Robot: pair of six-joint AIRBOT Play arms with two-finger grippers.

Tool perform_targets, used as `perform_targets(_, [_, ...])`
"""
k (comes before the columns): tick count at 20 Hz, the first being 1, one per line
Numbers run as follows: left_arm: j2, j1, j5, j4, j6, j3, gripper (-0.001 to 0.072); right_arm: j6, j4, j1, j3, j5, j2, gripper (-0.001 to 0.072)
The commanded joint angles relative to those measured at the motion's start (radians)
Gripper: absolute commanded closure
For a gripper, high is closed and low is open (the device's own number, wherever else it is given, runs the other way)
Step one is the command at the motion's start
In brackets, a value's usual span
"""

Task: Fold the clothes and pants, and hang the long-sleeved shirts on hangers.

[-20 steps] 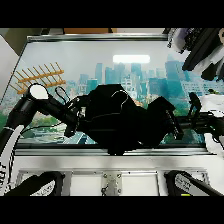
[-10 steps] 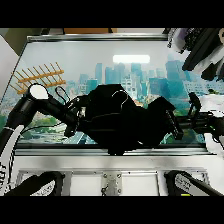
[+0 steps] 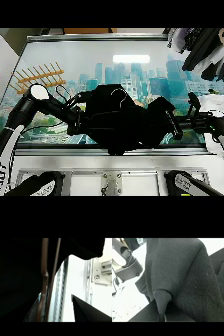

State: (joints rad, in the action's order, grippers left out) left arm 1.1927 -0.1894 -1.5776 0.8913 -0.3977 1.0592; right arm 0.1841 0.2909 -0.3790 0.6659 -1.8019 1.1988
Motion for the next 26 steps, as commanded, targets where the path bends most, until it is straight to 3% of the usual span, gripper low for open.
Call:
perform_targets(1, [-0.001,0.01,0.025,0.003,-0.118,0.02,0.0292,0.003,0.0,0.0,0.0,-0.001,0.0,0.0693])
perform_targets(13, [-0.001,0.207,0.026,-0.002,-0.385,0.256,0.0293,-0.019,0.0,0.0,0.001,0.054,-0.003,0.0694])
perform_targets(18, [-0.004,0.32,0.024,-0.001,-0.636,0.414,0.0294,-0.105,-0.043,0.0,0.038,0.2,-0.137,0.0695])
perform_targets(20, [-0.032,0.347,0.026,0.001,-0.679,0.414,0.0294,-0.157,-0.045,0.0,0.089,0.258,-0.203,0.0695])
perform_targets(22, [-0.09,0.369,0.072,0.0,-0.743,0.35,0.0294,-0.211,-0.045,0.0,0.15,0.294,-0.245,0.0696])
perform_targets(26, [-0.25,0.363,0.208,-0.002,-0.974,0.085,0.0293,-0.238,-0.052,0.001,0.196,0.294,-0.266,0.0696])
